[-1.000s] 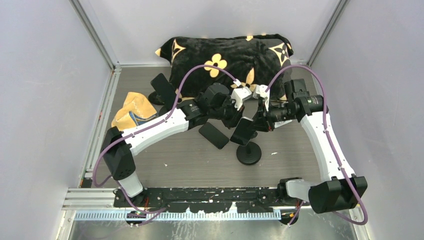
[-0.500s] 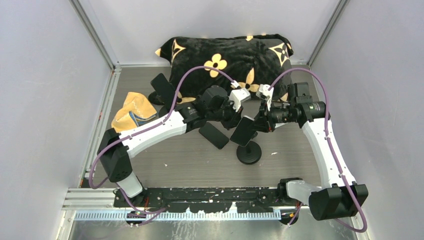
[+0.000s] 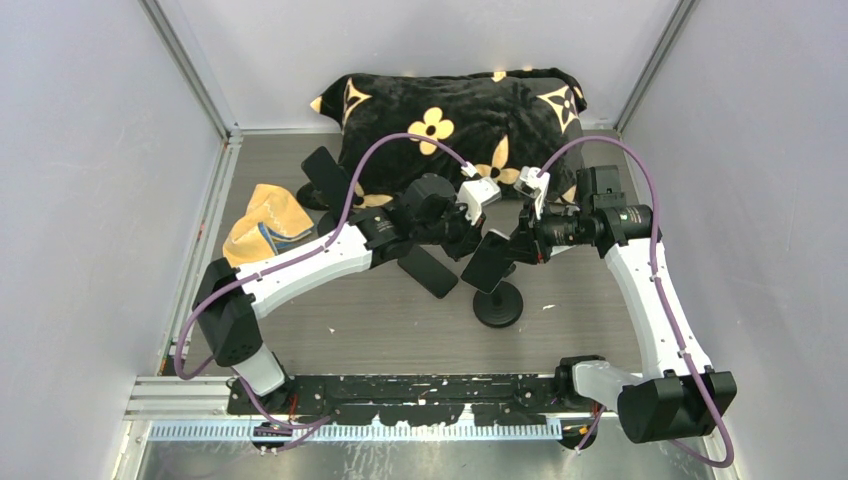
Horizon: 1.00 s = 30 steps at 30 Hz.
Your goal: Place the phone on the phone stand
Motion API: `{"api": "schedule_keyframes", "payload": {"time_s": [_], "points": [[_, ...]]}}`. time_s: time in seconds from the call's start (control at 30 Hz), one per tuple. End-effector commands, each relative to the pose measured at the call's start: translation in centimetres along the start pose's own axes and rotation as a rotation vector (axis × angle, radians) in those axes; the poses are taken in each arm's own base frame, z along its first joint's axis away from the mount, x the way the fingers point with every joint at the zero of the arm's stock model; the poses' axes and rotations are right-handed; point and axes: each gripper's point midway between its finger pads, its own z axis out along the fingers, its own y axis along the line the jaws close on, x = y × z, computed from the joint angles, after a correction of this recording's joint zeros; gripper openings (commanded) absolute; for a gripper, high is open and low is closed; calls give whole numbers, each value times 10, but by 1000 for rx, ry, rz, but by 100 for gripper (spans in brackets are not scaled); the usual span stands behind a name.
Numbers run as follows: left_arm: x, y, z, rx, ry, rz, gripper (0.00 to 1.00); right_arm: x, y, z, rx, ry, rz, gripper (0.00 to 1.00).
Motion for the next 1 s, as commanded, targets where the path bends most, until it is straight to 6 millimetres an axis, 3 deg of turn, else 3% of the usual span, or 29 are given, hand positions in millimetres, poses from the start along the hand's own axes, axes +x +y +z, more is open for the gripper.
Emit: {"api": "schedule_keyframes", "payload": {"time_s": [0.0, 0.97], "points": [[-34, 40, -34, -192, -99, 31, 0, 36, -16, -12, 146, 141, 116, 1], [-51, 43, -43, -283, -104, 81, 0, 50, -24, -28, 268, 234, 178, 1]]}}
